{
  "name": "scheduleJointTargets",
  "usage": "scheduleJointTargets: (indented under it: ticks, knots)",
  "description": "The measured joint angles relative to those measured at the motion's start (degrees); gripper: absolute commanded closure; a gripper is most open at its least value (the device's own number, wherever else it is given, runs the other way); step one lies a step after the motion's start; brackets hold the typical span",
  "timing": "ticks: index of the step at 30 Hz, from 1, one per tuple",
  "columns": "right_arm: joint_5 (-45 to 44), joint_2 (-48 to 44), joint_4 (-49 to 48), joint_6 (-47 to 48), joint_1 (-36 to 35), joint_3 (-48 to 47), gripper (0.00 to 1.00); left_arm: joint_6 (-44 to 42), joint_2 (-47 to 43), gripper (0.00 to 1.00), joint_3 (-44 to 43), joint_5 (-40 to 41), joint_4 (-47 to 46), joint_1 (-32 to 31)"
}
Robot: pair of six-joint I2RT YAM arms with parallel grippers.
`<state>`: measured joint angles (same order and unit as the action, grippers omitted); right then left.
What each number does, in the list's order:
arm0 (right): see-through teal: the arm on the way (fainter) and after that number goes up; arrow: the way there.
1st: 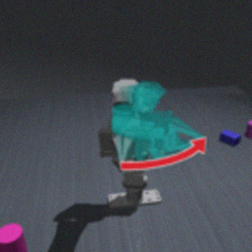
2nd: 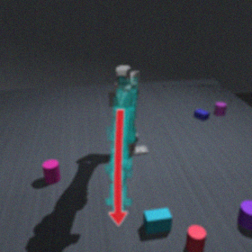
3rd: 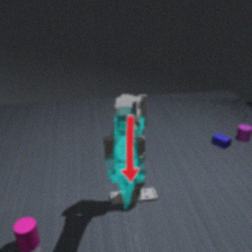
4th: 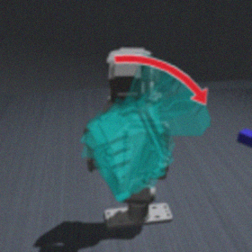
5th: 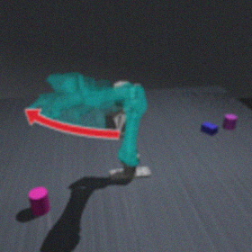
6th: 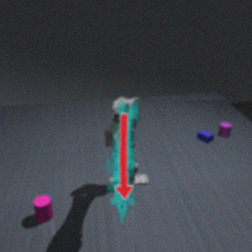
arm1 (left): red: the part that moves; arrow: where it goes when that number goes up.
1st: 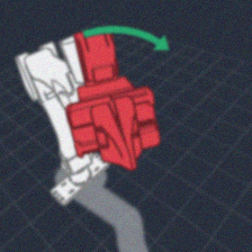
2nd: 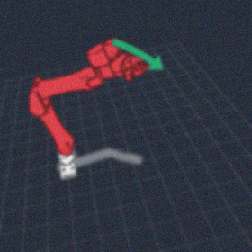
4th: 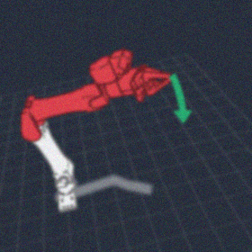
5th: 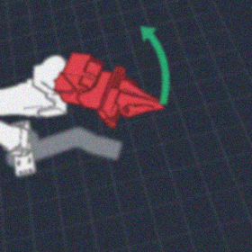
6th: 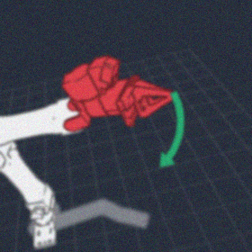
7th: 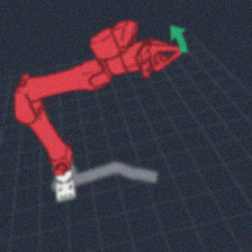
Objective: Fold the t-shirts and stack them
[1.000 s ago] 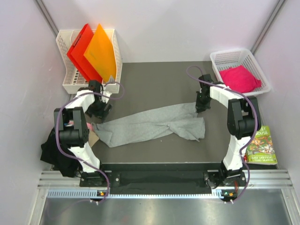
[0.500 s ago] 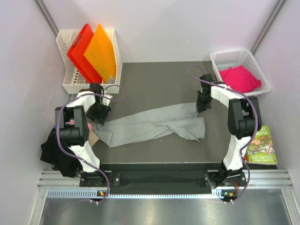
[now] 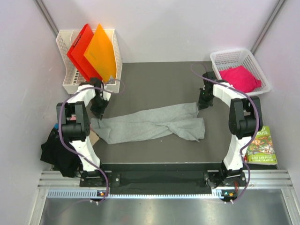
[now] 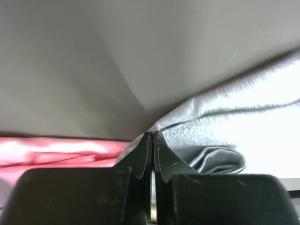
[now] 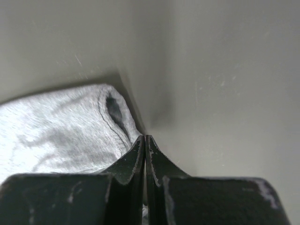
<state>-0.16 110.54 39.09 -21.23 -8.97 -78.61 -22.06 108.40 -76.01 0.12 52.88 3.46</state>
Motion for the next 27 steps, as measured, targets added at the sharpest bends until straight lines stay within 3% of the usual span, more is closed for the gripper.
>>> scheduleJointTargets:
  ticks: [3, 8, 11, 12, 13, 16, 18, 19, 22, 27]
  knots:
    - [0.0, -0.1, 0.4, -0.4, 0.9, -2.3, 1.00, 0.7, 1.5, 1.00, -9.4, -1.0, 3.8, 0.0]
    - [0.3, -3.0, 2.2, -1.1, 2.4, -8.4, 1.00, 1.6, 4.1, 1.00, -36.8, -3.5, 8.9, -0.1]
    - [1.0, -8.6, 2.5, -1.6, 2.5, -10.4, 1.00, 1.8, 2.7, 1.00, -47.1, -5.3, 9.2, -0.1]
    - [1.5, -11.1, 2.5, -1.7, 2.5, -10.4, 1.00, 1.8, 1.2, 1.00, -47.7, -5.7, 9.1, -0.1]
    - [1.9, -13.6, 2.5, -2.0, 2.5, -10.2, 0.90, 1.7, -0.5, 1.00, -47.3, -6.1, 9.7, -0.1]
    - [3.5, -20.7, 0.9, -2.9, 2.5, -6.7, 0.72, 1.1, -5.7, 1.00, -41.6, -6.8, 10.1, -0.2]
    - [6.5, -23.6, -0.9, -3.3, 2.3, -1.2, 0.64, 0.7, -8.9, 1.00, -35.6, -7.0, 10.3, -0.2]
    - [8.0, -23.4, -1.1, -3.6, 2.1, 1.2, 0.55, 0.5, -10.1, 1.00, -32.1, -6.9, 10.1, -0.2]
    - [10.7, -17.4, -2.4, -4.2, 0.4, 6.9, 0.48, -0.3, -10.9, 1.00, -25.8, -6.7, 11.0, -0.2]
    - [13.6, -4.9, -1.2, -4.7, -5.7, 9.8, 0.49, -0.7, -10.6, 1.00, -23.3, -6.7, 12.0, -0.2]
